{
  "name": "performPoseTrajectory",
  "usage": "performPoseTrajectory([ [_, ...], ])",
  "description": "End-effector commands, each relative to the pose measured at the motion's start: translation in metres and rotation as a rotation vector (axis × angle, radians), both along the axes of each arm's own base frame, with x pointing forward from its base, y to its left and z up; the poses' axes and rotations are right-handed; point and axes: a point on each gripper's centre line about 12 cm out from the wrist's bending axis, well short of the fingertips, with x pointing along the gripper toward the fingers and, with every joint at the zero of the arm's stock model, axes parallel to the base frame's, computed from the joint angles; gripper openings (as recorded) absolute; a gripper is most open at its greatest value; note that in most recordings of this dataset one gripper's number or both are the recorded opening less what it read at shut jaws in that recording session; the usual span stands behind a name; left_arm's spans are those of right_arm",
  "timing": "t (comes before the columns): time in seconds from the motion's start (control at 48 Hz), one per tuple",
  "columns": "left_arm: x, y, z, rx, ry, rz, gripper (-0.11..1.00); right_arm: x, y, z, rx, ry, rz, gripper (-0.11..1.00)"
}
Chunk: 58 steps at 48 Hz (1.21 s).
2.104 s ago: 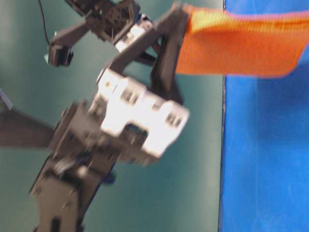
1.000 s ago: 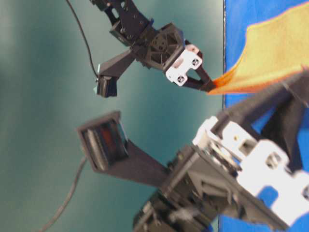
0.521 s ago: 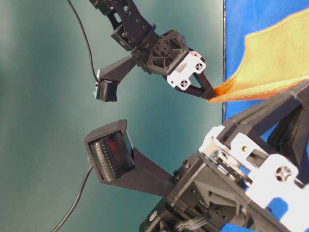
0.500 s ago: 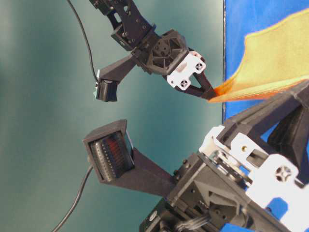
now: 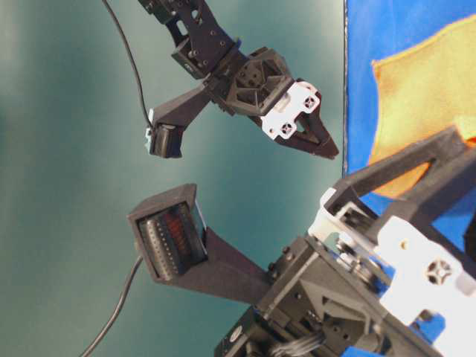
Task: Fold the orange towel.
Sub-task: 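Lay the towel down lengthwise and open both grippers, moving them aside, then move both grippers to the towel's far corners and grasp them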
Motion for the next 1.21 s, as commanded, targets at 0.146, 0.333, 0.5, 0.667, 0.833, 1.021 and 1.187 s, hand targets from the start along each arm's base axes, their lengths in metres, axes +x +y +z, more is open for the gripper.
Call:
performPoseTrajectory([
  [0.146, -0.016, 0.008, 0.053, 0.000, -0.053, 0.006, 0.79, 0.000, 0.011, 0.037, -0.038, -0.079, 0.027, 0.52],
  [0.333, -0.045, 0.031, 0.088, 0.004, -0.124, 0.050, 0.79, -0.025, 0.040, 0.066, -0.050, -0.147, 0.064, 0.52],
  [0.5, -0.072, 0.067, 0.099, 0.010, -0.205, 0.144, 0.79, -0.062, 0.067, 0.079, -0.035, -0.219, 0.085, 0.52],
  [0.667, -0.103, 0.098, 0.103, 0.023, -0.298, 0.241, 0.79, -0.101, 0.091, 0.086, 0.004, -0.344, 0.097, 0.52],
  [0.833, -0.130, 0.115, 0.099, 0.033, -0.339, 0.309, 0.79, -0.132, 0.110, 0.084, 0.029, -0.447, 0.127, 0.52],
  [1.021, -0.133, 0.116, 0.097, 0.025, -0.351, 0.319, 0.79, -0.137, 0.114, 0.077, 0.046, -0.474, 0.136, 0.52],
  [1.187, -0.128, 0.117, 0.096, 0.021, -0.338, 0.321, 0.79, -0.134, 0.113, 0.075, 0.049, -0.460, 0.135, 0.52],
])
